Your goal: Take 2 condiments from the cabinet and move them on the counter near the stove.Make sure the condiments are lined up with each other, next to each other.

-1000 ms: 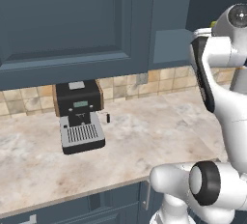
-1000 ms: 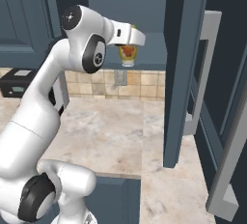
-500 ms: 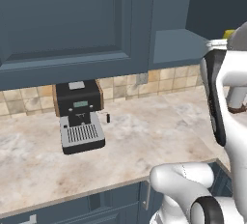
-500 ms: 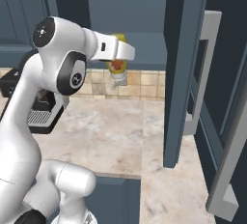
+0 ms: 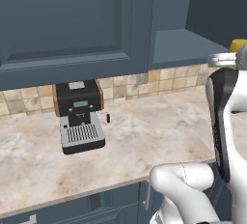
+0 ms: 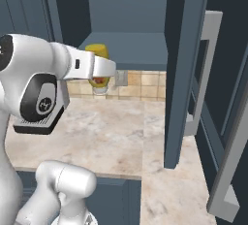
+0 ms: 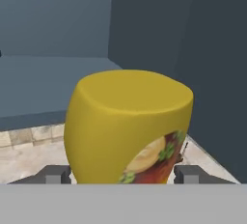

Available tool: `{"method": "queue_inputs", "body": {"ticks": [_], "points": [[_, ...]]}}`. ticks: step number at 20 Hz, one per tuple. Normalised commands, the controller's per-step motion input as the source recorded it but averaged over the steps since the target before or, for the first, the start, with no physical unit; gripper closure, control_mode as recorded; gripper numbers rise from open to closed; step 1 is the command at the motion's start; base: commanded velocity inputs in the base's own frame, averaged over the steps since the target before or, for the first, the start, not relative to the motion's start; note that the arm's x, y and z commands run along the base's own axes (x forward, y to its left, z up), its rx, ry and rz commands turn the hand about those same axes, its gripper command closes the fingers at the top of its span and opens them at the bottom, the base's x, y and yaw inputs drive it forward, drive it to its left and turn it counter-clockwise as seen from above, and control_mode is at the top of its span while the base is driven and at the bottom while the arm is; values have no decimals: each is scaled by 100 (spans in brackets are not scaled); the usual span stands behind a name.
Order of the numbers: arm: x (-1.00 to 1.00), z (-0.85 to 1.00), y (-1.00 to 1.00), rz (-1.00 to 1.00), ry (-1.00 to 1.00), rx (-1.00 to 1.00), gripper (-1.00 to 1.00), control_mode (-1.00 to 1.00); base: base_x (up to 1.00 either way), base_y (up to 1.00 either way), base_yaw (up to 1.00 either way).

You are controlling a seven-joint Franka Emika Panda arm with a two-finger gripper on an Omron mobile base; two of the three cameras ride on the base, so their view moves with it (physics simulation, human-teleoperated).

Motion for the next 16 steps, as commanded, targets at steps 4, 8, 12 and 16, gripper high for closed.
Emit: {"method": "queue_inputs", "body": {"ticks": [4, 8, 12, 16], "points": [[-73, 0, 19, 3, -2, 0, 100, -100, 0, 0, 0], [-62, 0, 20, 6, -1, 0, 100, -100, 0, 0, 0], [-48, -1, 25, 7, 0, 0, 100, -100, 0, 0, 0], [-16, -8, 26, 9, 0, 0, 100, -100, 0, 0, 0]]}}
